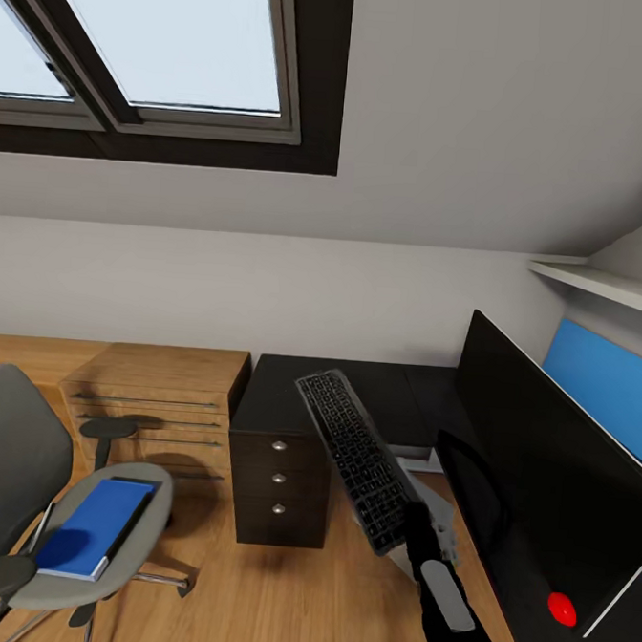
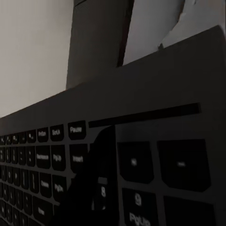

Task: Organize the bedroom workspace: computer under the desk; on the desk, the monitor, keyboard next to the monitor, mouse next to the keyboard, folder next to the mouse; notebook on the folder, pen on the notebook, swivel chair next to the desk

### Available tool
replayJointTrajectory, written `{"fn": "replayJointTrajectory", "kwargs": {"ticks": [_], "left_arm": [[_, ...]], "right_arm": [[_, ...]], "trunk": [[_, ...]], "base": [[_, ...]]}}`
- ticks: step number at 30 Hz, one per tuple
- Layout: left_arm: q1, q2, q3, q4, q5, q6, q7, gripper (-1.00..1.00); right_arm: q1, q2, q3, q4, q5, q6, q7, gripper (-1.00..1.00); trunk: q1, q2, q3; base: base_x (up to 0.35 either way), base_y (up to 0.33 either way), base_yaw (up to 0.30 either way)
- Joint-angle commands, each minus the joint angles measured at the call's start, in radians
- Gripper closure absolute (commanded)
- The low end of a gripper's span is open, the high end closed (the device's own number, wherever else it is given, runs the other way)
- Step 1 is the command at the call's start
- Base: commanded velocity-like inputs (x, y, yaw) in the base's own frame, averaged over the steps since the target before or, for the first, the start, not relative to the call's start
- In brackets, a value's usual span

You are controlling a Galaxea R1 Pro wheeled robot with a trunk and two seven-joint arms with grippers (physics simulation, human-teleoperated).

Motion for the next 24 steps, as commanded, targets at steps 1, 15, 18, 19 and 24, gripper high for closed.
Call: {"fn": "replayJointTrajectory", "kwargs": {"ticks": [1, 15, 18, 19, 24], "left_arm": [[0.000, 0.000, 0.008, 0.001, 0.004, -0.001, -0.010, -1.00], [0.000, 0.000, 0.008, 0.001, 0.003, -0.003, -0.010, -1.00], [0.000, 0.000, 0.008, 0.001, 0.003, -0.003, -0.010, -1.00], [0.000, 0.000, 0.008, 0.001, 0.003, -0.003, -0.010, -1.00], [0.000, 0.000, 0.008, 0.001, 0.004, -0.003, -0.010, -1.00]], "right_arm": [[0.000, 0.001, -0.001, 0.000, -0.042, -0.003, -0.003, 1.00], [0.000, 0.003, 0.008, 0.006, -0.231, -0.008, -0.045, 1.00], [0.000, 0.003, 0.009, 0.005, -0.235, -0.006, -0.035, 1.00], [0.000, 0.003, 0.009, 0.005, -0.236, -0.005, -0.027, 1.00], [0.000, 0.004, 0.010, 0.005, -0.239, -0.003, -0.008, 1.00]], "trunk": [[0.000, -0.001, 0.000], [0.000, -0.001, 0.000], [0.000, -0.001, 0.000], [0.000, -0.001, 0.000], [0.000, -0.001, 0.000]], "base": [[0.002, 0.000, 0.000], [0.000, 0.000, 0.000], [0.000, 0.000, 0.000], [0.000, 0.000, 0.000], [0.000, 0.000, 0.000]]}}
